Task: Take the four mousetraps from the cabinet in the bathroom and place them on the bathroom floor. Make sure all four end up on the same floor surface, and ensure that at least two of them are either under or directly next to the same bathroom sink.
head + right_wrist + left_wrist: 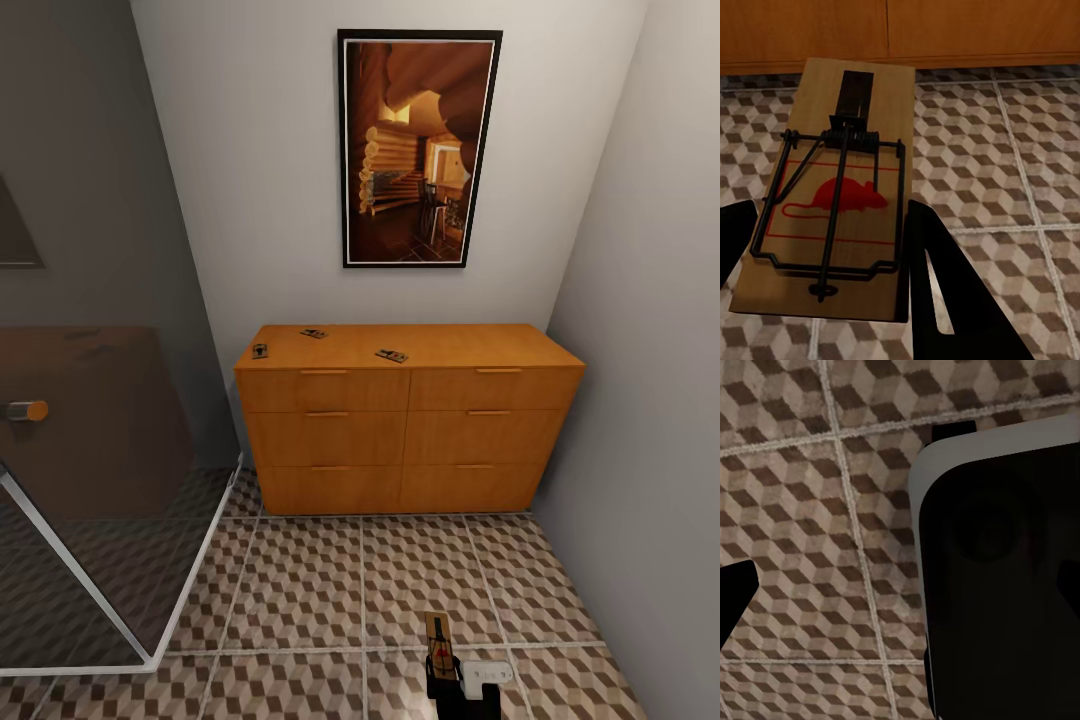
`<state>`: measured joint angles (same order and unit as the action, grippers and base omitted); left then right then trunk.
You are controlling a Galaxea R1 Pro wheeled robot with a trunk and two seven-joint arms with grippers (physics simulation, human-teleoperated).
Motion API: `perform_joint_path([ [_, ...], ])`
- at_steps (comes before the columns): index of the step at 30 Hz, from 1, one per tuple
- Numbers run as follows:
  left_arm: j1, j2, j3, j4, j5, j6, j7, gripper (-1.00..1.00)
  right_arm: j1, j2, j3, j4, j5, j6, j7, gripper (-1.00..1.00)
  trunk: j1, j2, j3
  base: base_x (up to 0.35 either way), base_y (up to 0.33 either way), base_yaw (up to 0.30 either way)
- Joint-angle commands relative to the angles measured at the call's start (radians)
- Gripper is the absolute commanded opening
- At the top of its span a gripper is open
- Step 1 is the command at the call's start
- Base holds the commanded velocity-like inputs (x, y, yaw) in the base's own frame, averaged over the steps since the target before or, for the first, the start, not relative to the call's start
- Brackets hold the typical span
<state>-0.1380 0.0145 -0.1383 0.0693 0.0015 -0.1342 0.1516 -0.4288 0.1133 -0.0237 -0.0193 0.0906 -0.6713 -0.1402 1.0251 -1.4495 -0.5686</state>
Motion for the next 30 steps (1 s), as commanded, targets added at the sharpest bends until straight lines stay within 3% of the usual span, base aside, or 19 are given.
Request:
perform_joint_path([
  [1,-0.002,0.0,-0.007,0.004,0.0,-0.007,0.003,1.0,-0.001,0.0,-0.002,0.001,0.008,-0.002,-0.005,-1.0,0.0,-0.001,-0.001,0.0,0.0,0.0],
  [30,-0.002,0.0,-0.007,0.004,0.0,-0.007,0.003,1.0,-0.001,0.0,-0.002,0.001,0.008,-0.002,-0.005,-1.0,0.0,-0.001,-0.001,0.0,0.0,0.0],
])
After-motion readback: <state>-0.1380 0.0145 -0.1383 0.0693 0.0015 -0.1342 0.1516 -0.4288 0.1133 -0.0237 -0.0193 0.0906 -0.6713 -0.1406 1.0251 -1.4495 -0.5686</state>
